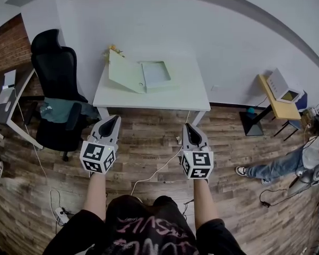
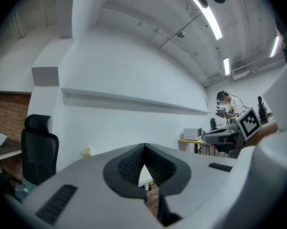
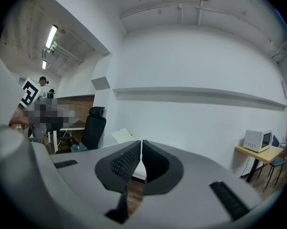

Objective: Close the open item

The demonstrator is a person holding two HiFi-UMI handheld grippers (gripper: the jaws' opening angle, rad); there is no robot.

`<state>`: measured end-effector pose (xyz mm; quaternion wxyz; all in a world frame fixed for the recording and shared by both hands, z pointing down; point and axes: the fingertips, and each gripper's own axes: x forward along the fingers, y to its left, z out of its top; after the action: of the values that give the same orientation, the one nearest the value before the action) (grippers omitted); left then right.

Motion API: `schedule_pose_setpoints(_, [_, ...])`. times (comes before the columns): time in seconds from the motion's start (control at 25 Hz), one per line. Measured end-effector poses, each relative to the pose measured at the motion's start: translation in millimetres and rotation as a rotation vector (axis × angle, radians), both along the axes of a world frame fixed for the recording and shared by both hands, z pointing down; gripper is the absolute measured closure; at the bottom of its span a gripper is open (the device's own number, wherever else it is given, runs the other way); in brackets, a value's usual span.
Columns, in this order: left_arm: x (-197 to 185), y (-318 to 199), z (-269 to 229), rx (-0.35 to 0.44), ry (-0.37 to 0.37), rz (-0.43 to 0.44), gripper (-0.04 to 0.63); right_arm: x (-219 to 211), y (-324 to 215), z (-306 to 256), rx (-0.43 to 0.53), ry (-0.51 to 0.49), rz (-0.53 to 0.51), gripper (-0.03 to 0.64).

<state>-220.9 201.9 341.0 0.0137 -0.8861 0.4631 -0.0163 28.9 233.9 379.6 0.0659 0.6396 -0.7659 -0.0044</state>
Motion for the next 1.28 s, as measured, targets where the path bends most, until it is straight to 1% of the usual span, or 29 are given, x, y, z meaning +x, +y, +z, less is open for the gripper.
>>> schedule_pose_setpoints(0.16, [-2, -3, 2, 0.004, -0.011, 0.011, 0.583, 1, 1, 4, -0.016, -0.009, 0.015, 0.591])
schedule_pose_setpoints(0.36, [3, -12, 9, -0.011, 0.001, 0.015, 0.583, 10, -8, 9, -0.033, -0.011, 0.025, 0.591])
schedule_pose_setpoints(0.6, [13, -42, 22, -0.033, -0.009, 0.007, 0.583, 20, -39, 21, -0.040, -0.006, 0.021, 0.589])
schedule_pose_setpoints(0.8, [26, -87, 33, -0.051, -0.031, -0.011, 0.583, 35, -89, 33, -0.054, -0.025, 0.002, 0.589])
schedule_pose_setpoints(1.08, [54, -169, 46, -0.080, -0.058, -0.054, 0.583, 66, -181, 50, -0.096, -0.032, -0.038, 0.589])
schedule_pose_setpoints(1.28, [70, -220, 48, -0.092, -0.061, -0.117, 0.583, 88, -243, 54, -0.112, -0.025, -0.089, 0.589])
